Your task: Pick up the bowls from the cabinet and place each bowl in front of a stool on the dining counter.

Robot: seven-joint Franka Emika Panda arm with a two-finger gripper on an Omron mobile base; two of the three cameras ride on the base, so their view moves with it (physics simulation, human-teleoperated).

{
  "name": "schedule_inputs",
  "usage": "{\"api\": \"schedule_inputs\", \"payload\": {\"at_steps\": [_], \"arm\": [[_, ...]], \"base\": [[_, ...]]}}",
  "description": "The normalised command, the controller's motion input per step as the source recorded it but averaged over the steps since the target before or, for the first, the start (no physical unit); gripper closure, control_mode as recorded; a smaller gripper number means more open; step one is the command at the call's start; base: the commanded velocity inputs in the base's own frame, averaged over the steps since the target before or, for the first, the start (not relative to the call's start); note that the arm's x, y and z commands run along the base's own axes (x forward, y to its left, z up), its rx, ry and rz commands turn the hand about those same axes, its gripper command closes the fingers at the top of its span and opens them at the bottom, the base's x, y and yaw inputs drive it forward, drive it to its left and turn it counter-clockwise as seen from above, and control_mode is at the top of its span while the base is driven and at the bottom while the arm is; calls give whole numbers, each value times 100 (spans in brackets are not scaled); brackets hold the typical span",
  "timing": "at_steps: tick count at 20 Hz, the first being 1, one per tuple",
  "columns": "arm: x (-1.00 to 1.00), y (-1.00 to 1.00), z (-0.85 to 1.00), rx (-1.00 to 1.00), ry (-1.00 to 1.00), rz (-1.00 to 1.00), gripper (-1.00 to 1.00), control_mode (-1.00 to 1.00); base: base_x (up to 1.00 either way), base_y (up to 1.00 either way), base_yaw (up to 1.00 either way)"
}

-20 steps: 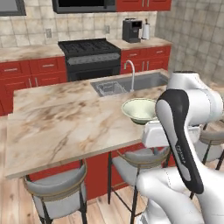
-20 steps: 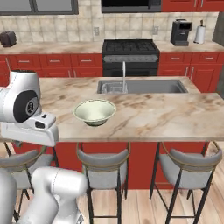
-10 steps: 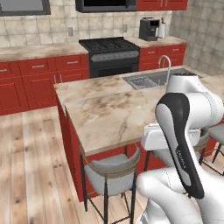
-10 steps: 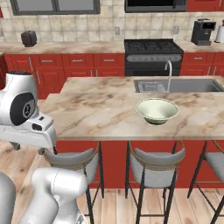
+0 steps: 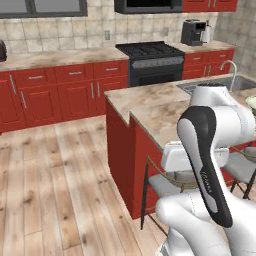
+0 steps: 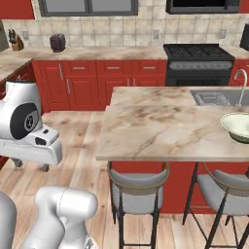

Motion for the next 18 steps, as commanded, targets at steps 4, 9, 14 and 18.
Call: {"api": "schedule_inputs", "payload": {"at_steps": [4, 9, 14, 18], "arm": [[0, 0, 0, 0, 0, 0, -100, 100], [0, 0, 0, 0, 0, 0, -100, 100], [0, 0, 0, 0, 0, 0, -100, 100], [0, 0, 0, 0, 0, 0, -100, 100]], "base": [[51, 94, 10], [83, 30, -5], [100, 47, -5], [100, 90, -16]]}}
